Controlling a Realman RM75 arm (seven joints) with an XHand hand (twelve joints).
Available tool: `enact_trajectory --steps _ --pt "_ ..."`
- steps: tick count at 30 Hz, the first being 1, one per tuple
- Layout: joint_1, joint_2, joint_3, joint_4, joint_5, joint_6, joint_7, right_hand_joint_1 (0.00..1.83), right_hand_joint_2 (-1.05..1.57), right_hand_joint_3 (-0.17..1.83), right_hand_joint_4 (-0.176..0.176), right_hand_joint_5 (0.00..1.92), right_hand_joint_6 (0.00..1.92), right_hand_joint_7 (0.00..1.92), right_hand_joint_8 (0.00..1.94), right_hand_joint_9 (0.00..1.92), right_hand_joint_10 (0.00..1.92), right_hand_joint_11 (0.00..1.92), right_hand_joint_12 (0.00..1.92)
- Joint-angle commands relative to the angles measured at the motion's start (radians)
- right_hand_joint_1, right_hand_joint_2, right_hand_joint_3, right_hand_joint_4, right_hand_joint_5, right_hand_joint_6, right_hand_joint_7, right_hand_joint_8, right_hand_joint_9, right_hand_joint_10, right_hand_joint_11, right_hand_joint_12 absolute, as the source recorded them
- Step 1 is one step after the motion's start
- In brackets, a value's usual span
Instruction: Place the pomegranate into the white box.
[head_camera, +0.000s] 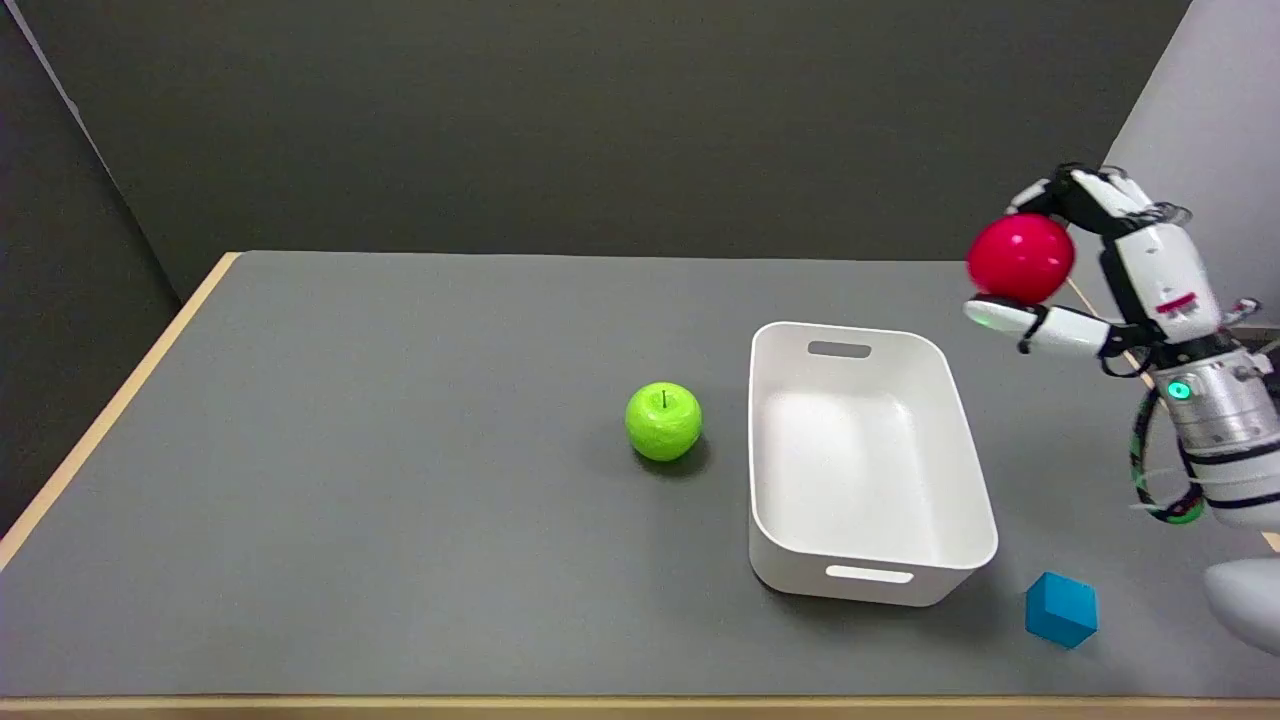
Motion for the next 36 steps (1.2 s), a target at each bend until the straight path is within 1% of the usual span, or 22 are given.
enact_trajectory --steps 1,8,11,15,21,23,24,26,27,28,30,32,34,36 --pt "0.083 0.01 -0.172 0.181 -0.125 -0.033 0.075 0.92 1.23 0.26 -0.043 0.58 1.61 0.64 0.8 0.44 0.95 0.24 1.3" --pt "0.083 -0.033 -0.228 0.181 -0.125 -0.099 0.071 0.92 1.23 0.26 -0.036 0.58 1.61 0.64 0.8 0.44 0.94 0.24 1.3" --pt "0.089 -0.052 -0.237 0.154 -0.134 -0.122 0.06 0.92 1.22 0.26 -0.031 0.58 1.6 0.64 0.8 0.44 0.94 0.24 1.31" --pt "0.081 -0.077 -0.244 0.15 -0.123 -0.116 0.068 0.92 1.22 0.27 -0.028 0.59 1.6 0.64 0.81 0.45 0.95 0.24 1.31" --pt "0.065 -0.084 -0.255 0.123 -0.116 -0.124 0.068 0.92 1.21 0.27 -0.029 0.59 1.6 0.65 0.82 0.46 0.96 0.25 1.32" --pt "0.06 -0.09 -0.255 0.108 -0.113 -0.122 0.069 0.92 1.2 0.28 -0.015 0.6 1.59 0.66 0.83 0.48 0.99 0.26 1.35" --pt "0.057 -0.095 -0.255 0.097 -0.113 -0.118 0.074 0.91 1.19 0.3 0.0 0.61 1.58 0.67 0.84 0.49 1.0 0.27 1.36" --pt "0.052 -0.103 -0.256 0.079 -0.105 -0.114 0.077 0.9 1.16 0.33 0.041 0.63 1.56 0.69 0.88 0.54 1.07 0.32 1.43" --pt "0.048 -0.108 -0.26 0.07 -0.099 -0.114 0.077 0.89 1.14 0.35 0.068 0.64 1.55 0.71 0.91 0.58 1.13 0.39 1.52" --pt "0.043 -0.108 -0.262 0.064 -0.092 -0.113 0.077 0.89 1.13 0.36 0.082 0.65 1.54 0.72 0.93 0.61 1.17 0.42 1.57" --pt "0.027 -0.114 -0.266 0.05 -0.072 -0.105 0.081 0.89 1.13 0.36 0.089 0.65 1.54 0.73 0.94 0.64 1.2 0.46 1.61" --pt "0.011 -0.119 -0.266 0.043 -0.05 -0.09 0.081 0.88 1.13 0.36 0.103 0.65 1.54 0.74 0.96 0.66 1.24 0.51 1.66" --pt "-0.001 -0.125 -0.267 0.035 -0.022 -0.067 0.081 0.87 1.14 0.36 0.11 0.65 1.54 0.74 0.96 0.67 1.24 0.51 1.67" --pt "-0.011 -0.129 -0.271 0.032 0.008 -0.047 0.1 0.85 1.15 0.33 0.145 0.63 1.55 0.74 0.96 0.66 1.24 0.5 1.66"
